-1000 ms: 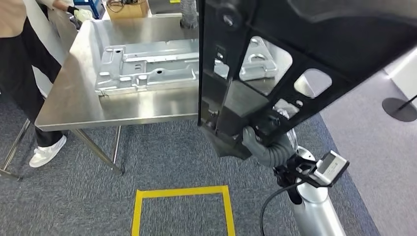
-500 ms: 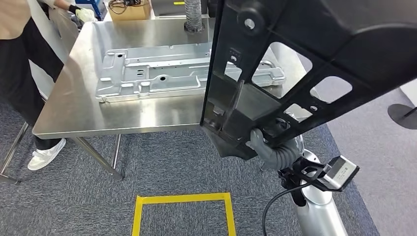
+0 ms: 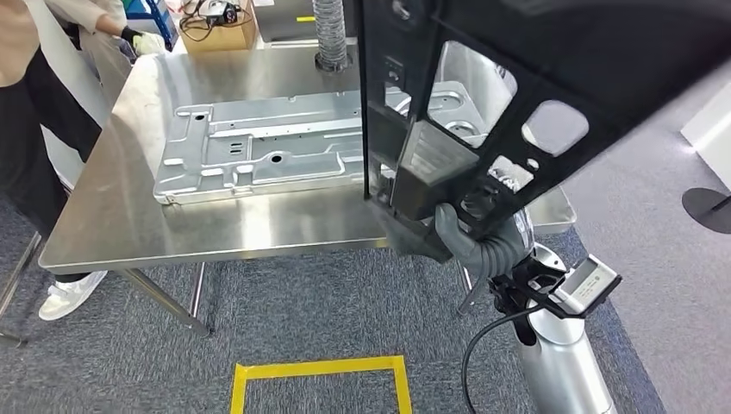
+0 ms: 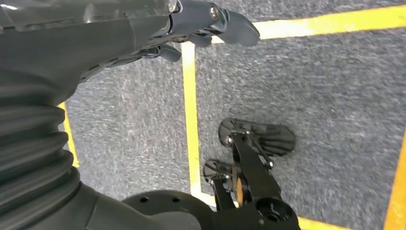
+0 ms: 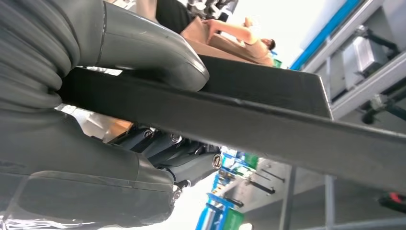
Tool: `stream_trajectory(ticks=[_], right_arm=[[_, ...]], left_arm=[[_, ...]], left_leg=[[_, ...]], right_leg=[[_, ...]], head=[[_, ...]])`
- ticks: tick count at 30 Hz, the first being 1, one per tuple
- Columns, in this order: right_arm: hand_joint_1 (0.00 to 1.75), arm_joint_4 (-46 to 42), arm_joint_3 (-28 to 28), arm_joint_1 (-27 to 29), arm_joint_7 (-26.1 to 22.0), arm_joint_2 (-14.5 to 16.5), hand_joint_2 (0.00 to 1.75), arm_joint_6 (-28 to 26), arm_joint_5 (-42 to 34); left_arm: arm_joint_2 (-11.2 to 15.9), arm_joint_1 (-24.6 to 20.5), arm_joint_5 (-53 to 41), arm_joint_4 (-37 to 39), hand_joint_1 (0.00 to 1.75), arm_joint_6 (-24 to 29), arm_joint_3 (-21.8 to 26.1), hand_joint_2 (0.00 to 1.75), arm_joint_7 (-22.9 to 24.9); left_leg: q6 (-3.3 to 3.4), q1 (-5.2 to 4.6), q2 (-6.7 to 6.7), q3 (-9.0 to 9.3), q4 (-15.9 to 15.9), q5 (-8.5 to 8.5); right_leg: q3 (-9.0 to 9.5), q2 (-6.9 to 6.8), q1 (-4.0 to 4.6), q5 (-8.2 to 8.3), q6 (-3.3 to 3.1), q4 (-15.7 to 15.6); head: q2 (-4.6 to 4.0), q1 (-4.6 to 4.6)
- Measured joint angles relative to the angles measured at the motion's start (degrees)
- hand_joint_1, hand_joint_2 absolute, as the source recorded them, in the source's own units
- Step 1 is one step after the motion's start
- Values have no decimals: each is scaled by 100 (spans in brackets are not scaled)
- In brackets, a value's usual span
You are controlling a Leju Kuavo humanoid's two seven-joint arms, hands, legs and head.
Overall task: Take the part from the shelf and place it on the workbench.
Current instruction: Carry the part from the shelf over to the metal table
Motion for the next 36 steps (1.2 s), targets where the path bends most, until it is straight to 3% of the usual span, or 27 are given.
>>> stream_trajectory(ticks=[3,4,7,8,9,10,12,14,17,19,23,24,25,27,29,33,35,36], right_arm=[[175,3,-4,-42,-6,0,175,5,-14],[175,4,-5,-60,-8,0,175,7,-20],[175,19,-17,-82,-17,-2,175,13,-41],[175,26,-22,-80,-19,-3,175,14,-48],[175,32,-25,-80,-20,-5,175,16,-54],[175,37,-29,-81,-20,-8,175,19,-64],[175,41,-39,-92,-25,-20,175,26,-94],[175,45,-48,-111,-34,-35,175,32,-131],[175,43,-55,-126,-44,-49,175,35,-160],[175,40,-60,-148,-35,-56,175,33,-169],[175,42,-65,-192,-6,-58,175,33,-202],[175,44,-68,-193,1,-58,175,37,-215],[175,46,-71,-196,10,-59,175,43,-231],[175,50,-76,-220,36,-59,175,66,-272],[175,55,-77,-265,57,-60,175,86,-306],[175,57,-78,-330,90,-62,175,91,-334],[175,52,-80,-368,97,-65,175,90,-340],[175,51,-81,-378,97,-69,175,90,-343]], left_arm=[[-7,-8,-2,0,0,1,0,175,-1],[-9,-18,-4,0,0,1,0,175,-1],[-11,-34,-19,0,0,4,0,175,-3],[-10,-33,-24,0,0,5,0,175,-3],[-10,-30,-27,0,0,5,0,175,-5],[-9,-28,-30,0,0,5,0,175,-8],[-13,-30,-34,1,0,4,0,175,-19],[-20,-41,-37,1,0,4,0,175,-32],[-14,-52,-38,0,0,5,0,175,-38],[-2,-63,-41,0,0,2,-1,175,-41],[8,-62,-45,0,0,-17,-2,175,-44],[11,-55,-45,0,0,-18,-1,175,-44],[16,-51,-48,0,0,-19,-1,175,-44],[28,-50,-52,0,0,-19,-1,175,-44],[39,-59,-55,0,0,-20,-1,175,-43],[52,-67,-60,0,0,-21,-2,175,-43],[53,-77,-61,0,0,-22,-2,175,-43],[54,-84,-61,0,0,-23,-2,175,-44]], left_leg=[[105,19,-11,96,-45,11],[131,27,-13,129,-58,0],[176,23,-13,181,-65,-68],[177,20,-14,207,-64,-99],[174,18,-17,246,-64,-134],[168,15,-20,300,-64,-173],[146,8,-24,422,-69,-258],[94,7,-26,483,-91,-319],[-15,1,-19,526,-54,-338],[-58,0,-18,446,207,-434],[-140,31,-18,-356,1490,-926],[-156,34,-17,-462,1555,-888],[-163,36,-16,-468,1415,-731],[-158,39,-12,-245,670,-179],[-109,18,-4,-56,71,74],[66,18,-6,24,-53,48],[128,38,-4,108,-94,13],[150,37,-4,141,-99,-17]], right_leg=[[-9,-5,-10,-52,91,149],[-118,-10,-20,-127,119,353],[-828,-18,-47,-517,194,1412],[-1021,-18,-52,-563,204,1616],[-1110,-18,-54,-490,202,1613],[-1095,-18,-50,-294,185,1405],[-883,-27,-17,255,99,656],[-729,-42,35,509,0,131],[-641,-41,39,519,-86,-18],[-522,-37,5,495,-135,-73],[-379,-38,9,383,-195,-89],[-341,-33,8,347,-191,-84],[-293,-27,5,306,-182,-77],[-186,-21,-5,208,-150,-57],[-142,-15,3,128,-98,-26],[-126,-16,16,4,45,21],[-291,-21,-3,-172,105,395],[-500,-22,-18,-307,128,765]], head=[[-1,3],[-1,13],[-1,37],[-2,36],[-2,37],[-1,37],[-1,40],[-1,32],[0,16],[0,3],[-1,-16],[-1,-16],[-1,-19],[-1,-18],[-1,-18],[-1,-8],[-1,15],[-1,29]])
